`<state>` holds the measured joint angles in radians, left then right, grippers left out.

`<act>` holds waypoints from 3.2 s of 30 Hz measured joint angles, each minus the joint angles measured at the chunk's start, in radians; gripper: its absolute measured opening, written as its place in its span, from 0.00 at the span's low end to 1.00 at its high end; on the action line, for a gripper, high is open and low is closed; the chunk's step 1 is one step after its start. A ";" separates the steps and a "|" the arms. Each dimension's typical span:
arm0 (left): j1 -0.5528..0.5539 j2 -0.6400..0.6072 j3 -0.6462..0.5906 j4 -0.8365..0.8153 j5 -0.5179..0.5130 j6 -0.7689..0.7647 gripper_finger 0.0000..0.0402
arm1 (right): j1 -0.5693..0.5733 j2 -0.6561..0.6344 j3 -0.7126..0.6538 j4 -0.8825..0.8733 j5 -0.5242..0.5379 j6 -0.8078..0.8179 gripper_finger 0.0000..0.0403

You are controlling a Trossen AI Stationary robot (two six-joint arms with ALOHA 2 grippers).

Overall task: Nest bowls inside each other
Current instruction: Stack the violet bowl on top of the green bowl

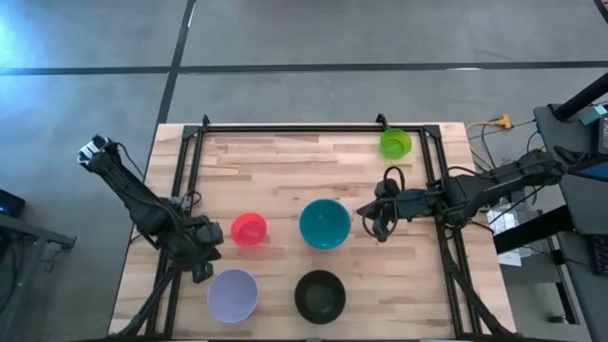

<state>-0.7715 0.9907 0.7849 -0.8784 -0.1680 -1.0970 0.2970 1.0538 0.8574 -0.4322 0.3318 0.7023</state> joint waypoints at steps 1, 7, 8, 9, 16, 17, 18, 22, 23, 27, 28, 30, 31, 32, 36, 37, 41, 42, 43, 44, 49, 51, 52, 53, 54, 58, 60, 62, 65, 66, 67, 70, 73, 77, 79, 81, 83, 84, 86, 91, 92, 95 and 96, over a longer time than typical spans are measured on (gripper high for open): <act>0.000 0.022 0.000 0.000 0.032 0.001 0.00 | 0.000 0.002 0.000 0.003 0.005 -0.002 0.02; 0.000 0.140 0.000 0.008 0.120 -0.083 0.00 | 0.000 0.006 -0.001 -0.001 0.010 -0.014 0.02; 0.000 0.152 0.000 0.013 0.127 -0.100 0.01 | 0.000 0.007 -0.002 -0.003 0.011 -0.019 0.02; 0.000 0.160 0.000 0.018 0.131 -0.111 0.02 | 0.000 0.007 -0.002 -0.003 0.011 -0.022 0.02; 0.001 0.152 0.000 0.047 0.135 -0.194 0.21 | 0.000 0.007 -0.002 -0.004 0.010 -0.023 0.02; 0.001 0.142 0.000 0.051 0.135 -0.205 0.25 | 0.000 0.007 -0.002 -0.004 0.010 -0.024 0.02; 0.001 0.134 0.000 0.056 0.137 -0.207 0.28 | 0.000 0.007 -0.002 -0.004 0.010 -0.025 0.02; 0.001 0.120 0.000 0.080 0.137 -0.202 0.44 | 0.000 0.007 -0.002 -0.004 0.010 -0.026 0.02; 0.001 0.120 0.000 0.088 0.137 -0.194 0.47 | 0.000 0.007 -0.002 -0.004 0.010 -0.029 0.02; 0.009 0.153 -0.006 0.084 0.137 -0.180 0.57 | 0.000 0.008 -0.002 -0.004 0.010 -0.037 0.02; 0.011 0.165 -0.007 0.082 0.137 -0.180 0.58 | 0.000 0.008 -0.002 -0.004 0.010 -0.038 0.02; 0.013 0.186 -0.007 0.086 0.136 -0.180 0.59 | 0.000 0.008 -0.002 -0.004 0.010 -0.041 0.02; 0.013 0.200 -0.007 0.085 0.137 -0.180 0.60 | 0.000 0.008 -0.002 -0.004 0.010 -0.041 0.02; 0.013 0.215 -0.007 0.086 0.137 -0.180 0.60 | 0.000 0.008 -0.002 -0.004 0.010 -0.041 0.02; 0.013 0.276 -0.007 0.119 0.138 -0.122 0.60 | 0.000 0.008 -0.002 -0.004 0.010 -0.041 0.02; 0.013 0.294 -0.007 0.139 0.141 -0.094 0.60 | 0.000 0.008 -0.002 -0.004 0.010 -0.041 0.02; 0.020 0.350 -0.007 0.211 0.168 -0.035 0.57 | 0.000 0.008 -0.002 -0.003 0.010 -0.041 0.02; 0.021 0.360 -0.007 0.218 0.170 -0.029 0.55 | 0.000 0.008 -0.002 -0.003 0.010 -0.039 0.02; 0.021 0.366 -0.007 0.226 0.174 -0.023 0.52 | 0.000 0.008 -0.002 -0.003 0.010 -0.036 0.02; 0.021 0.366 -0.007 0.230 0.175 -0.018 0.48 | 0.000 0.008 -0.002 -0.003 0.009 -0.032 0.02; 0.024 0.353 -0.007 0.226 0.175 0.029 0.17 | 0.000 0.008 -0.002 -0.003 0.009 -0.029 0.02; 0.025 0.347 -0.007 0.227 0.177 0.036 0.05 | 0.000 0.008 -0.001 -0.003 0.009 -0.030 0.02; 0.026 0.344 -0.007 0.226 0.179 0.038 0.03 | 0.000 0.008 -0.001 -0.003 0.009 -0.030 0.02; 0.026 0.339 -0.007 0.226 0.182 0.039 0.03 | 0.000 0.008 -0.002 -0.004 0.009 -0.030 0.02; 0.026 0.335 -0.007 0.224 0.182 0.041 0.03 | 0.000 0.008 -0.002 -0.003 0.009 -0.030 0.02; 0.027 0.312 -0.007 0.224 0.185 0.037 0.02 | 0.000 0.008 -0.001 -0.003 0.009 -0.030 0.02; 0.032 0.294 -0.002 0.217 0.187 0.033 0.01 | 0.000 0.008 -0.001 -0.004 0.009 -0.030 0.02; 0.042 0.269 0.000 0.215 0.187 0.033 0.01 | 0.000 0.008 -0.001 -0.003 0.009 -0.030 0.02; 0.068 0.229 0.000 0.214 0.187 0.033 0.00 | 0.000 0.008 -0.001 -0.003 0.009 -0.032 0.02; 0.078 0.213 0.000 0.214 0.187 0.033 0.00 | 0.000 0.008 -0.001 -0.003 0.009 -0.036 0.02; 0.090 0.198 0.000 0.215 0.186 0.033 0.00 | 0.000 0.008 -0.001 -0.003 0.009 -0.040 0.02; 0.134 0.152 0.007 0.213 0.151 0.040 0.00 | 0.000 0.006 -0.001 0.004 0.018 -0.048 0.02; 0.193 0.106 0.037 0.230 0.081 0.095 0.00 | 0.004 -0.008 -0.001 0.063 0.104 -0.060 0.02; 0.313 0.050 0.058 0.423 0.046 0.239 0.00 | 0.006 -0.050 -0.001 0.157 0.169 -0.152 0.02; 0.389 0.040 0.060 0.550 0.044 0.293 0.00 | 0.006 -0.076 -0.005 0.183 0.170 -0.190 0.02; 0.469 0.043 0.060 0.630 0.039 0.317 0.00 | 0.007 -0.106 -0.012 0.184 0.170 -0.213 0.02; 0.554 0.065 0.067 0.678 0.042 0.319 0.00 | 0.007 -0.138 -0.027 0.182 0.170 -0.221 0.02; 0.593 0.081 0.077 0.677 0.059 0.319 0.00 | 0.010 -0.154 -0.037 0.181 0.170 -0.221 0.02; 0.673 0.129 0.117 0.674 0.119 0.318 0.00 | 0.018 -0.192 -0.063 0.180 0.170 -0.205 0.02; 0.806 0.298 0.310 0.638 0.367 0.329 0.00 | 0.053 -0.280 -0.134 0.173 0.168 -0.148 0.02; 0.821 0.338 0.363 0.596 0.400 0.340 0.00 | 0.060 -0.294 -0.148 0.174 0.168 -0.137 0.02; 0.853 0.473 0.555 0.416 0.454 0.377 0.00 | 0.074 -0.335 -0.194 0.174 0.168 -0.116 0.02; 0.861 0.519 0.626 0.343 0.458 0.396 0.00 | 0.077 -0.345 -0.208 0.177 0.168 -0.111 0.02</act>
<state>0.0890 1.5097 1.4107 -0.5354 0.2902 -0.7012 0.3736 0.7084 0.6491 -0.2554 0.4995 0.5911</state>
